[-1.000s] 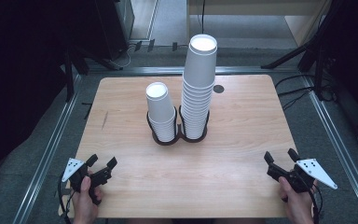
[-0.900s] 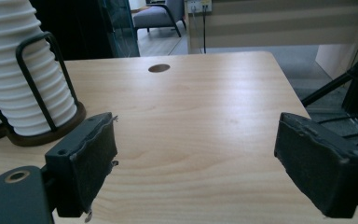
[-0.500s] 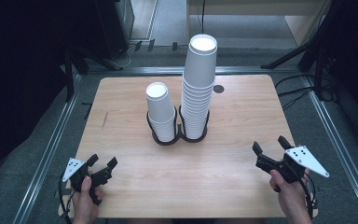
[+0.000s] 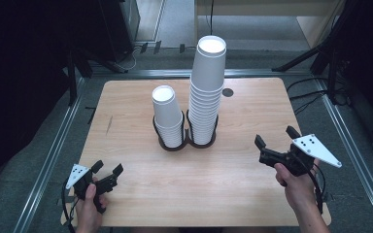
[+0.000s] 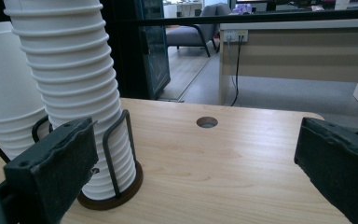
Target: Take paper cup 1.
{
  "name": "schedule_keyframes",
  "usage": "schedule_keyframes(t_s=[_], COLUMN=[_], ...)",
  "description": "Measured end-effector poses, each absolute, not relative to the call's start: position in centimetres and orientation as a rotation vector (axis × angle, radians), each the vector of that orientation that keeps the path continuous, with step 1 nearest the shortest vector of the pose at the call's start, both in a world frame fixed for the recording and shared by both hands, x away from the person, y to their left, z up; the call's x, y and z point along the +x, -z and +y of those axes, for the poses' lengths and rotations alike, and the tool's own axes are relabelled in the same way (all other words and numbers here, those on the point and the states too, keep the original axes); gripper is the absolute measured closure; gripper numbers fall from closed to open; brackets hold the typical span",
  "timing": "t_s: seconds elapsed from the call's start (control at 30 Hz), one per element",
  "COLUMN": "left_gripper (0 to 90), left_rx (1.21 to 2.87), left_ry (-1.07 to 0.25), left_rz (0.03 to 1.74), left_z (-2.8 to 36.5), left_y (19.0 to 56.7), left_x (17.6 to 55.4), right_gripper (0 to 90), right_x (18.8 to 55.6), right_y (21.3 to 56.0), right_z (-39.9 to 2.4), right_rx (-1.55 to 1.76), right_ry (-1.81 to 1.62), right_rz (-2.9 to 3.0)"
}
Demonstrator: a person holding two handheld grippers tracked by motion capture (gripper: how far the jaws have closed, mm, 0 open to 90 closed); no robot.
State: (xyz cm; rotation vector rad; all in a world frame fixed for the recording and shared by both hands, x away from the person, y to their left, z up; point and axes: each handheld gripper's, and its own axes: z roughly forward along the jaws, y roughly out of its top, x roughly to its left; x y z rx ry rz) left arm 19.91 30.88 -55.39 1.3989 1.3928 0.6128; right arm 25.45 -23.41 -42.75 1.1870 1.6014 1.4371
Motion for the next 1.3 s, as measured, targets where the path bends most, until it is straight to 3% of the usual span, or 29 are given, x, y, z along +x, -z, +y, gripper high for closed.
schedule_keyframes(t_s=[0.53, 1.3], left_gripper=[9.6, 9.7], left_rx=[1.401, 1.41], left_ry=[-0.612, -0.618], left_rz=[1.391, 1.393], left_z=[30.9, 30.7], left_y=[55.4, 55.4], left_x=[20.0, 20.1], right_gripper=[0.0, 0.0], right_x=[26.9, 28.6], right_y=[39.0, 36.8], right_z=[-20.7, -16.3], right_rx=[1.088, 1.037], right_ry=[-1.491, -1.553], right_rz=[1.606, 1.637])
